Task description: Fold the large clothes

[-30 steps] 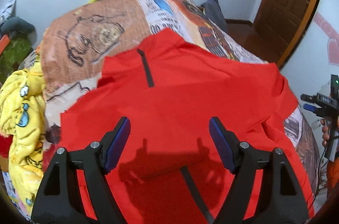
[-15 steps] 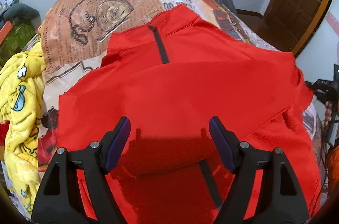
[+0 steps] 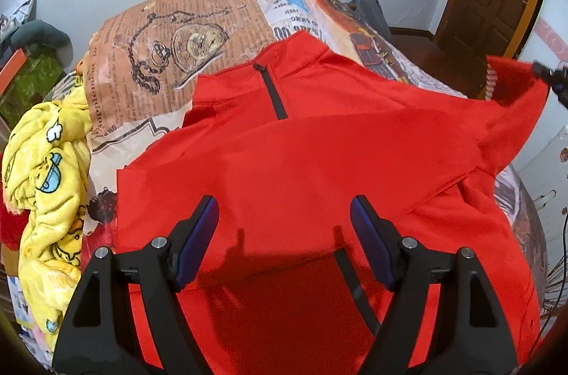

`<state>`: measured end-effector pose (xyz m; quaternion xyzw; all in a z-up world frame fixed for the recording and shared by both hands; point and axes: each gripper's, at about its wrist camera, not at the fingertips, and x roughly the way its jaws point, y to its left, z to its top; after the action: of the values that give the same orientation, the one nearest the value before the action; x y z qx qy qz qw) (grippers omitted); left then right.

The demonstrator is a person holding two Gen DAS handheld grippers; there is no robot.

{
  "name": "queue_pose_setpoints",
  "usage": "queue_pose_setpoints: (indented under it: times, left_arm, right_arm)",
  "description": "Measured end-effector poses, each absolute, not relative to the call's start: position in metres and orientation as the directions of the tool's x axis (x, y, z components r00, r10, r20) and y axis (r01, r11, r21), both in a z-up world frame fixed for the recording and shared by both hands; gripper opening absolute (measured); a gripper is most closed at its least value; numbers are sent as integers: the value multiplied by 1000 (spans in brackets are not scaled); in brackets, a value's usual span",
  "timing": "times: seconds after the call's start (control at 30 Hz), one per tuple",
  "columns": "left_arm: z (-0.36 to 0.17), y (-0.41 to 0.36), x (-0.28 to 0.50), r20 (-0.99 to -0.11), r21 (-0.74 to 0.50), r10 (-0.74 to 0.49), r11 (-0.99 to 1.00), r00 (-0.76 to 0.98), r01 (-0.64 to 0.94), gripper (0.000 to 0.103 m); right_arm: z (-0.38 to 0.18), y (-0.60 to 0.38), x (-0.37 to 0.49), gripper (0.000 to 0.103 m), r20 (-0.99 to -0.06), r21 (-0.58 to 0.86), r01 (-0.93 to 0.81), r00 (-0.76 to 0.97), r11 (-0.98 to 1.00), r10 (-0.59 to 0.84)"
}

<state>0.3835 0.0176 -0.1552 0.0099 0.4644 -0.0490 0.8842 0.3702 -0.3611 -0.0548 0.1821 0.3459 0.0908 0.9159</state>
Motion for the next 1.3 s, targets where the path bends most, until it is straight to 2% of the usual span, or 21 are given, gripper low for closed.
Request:
queue_pose_setpoints:
  times: [0.17, 0.33, 0.6, 0.67, 0.83, 0.9, 0.97, 1.03, 1.2, 1.3]
  left_arm:
    - [-146, 22, 373, -810, -26, -81, 994, 580, 103, 76]
    - [-146, 28, 365, -813, -25, -85, 994, 576, 111, 76]
    - [-153, 30, 354, -829, 10, -68, 990, 555, 137, 76]
    - [-156, 28, 354, -835, 21, -62, 989, 547, 145, 76]
    - [-154, 11, 359, -841, 47, -59, 982, 539, 181, 76]
    - [-150, 0, 361, -836, 62, -61, 977, 545, 204, 76]
    - [-143, -13, 364, -830, 77, -64, 971, 554, 227, 76]
    - [-136, -29, 368, -822, 87, -76, 963, 565, 256, 76]
    - [-117, -80, 382, -800, 104, -130, 932, 586, 348, 76]
    - [-112, -115, 390, -795, 107, -171, 905, 582, 413, 76]
  right_arm:
    - [-57, -305, 368, 7, -603, 391, -167, 697, 905, 389]
    - [-98, -245, 373, 8, -690, 365, -252, 574, 896, 442]
    - [-172, -191, 368, 8, -834, 293, -309, 380, 905, 400]
    - [-175, -186, 363, 12, -848, 275, -323, 362, 905, 387]
    - [-159, -190, 348, 12, -856, 225, -391, 358, 892, 373]
    - [-151, -193, 340, 18, -857, 184, -425, 371, 886, 356]
    - [-140, -205, 331, 35, -848, 136, -433, 415, 891, 331]
    - [-128, -225, 324, 45, -821, 123, -404, 472, 907, 321]
    - [-106, -282, 321, 48, -785, 99, -273, 570, 957, 244]
    - [-97, -319, 319, 53, -760, 102, -190, 619, 977, 200]
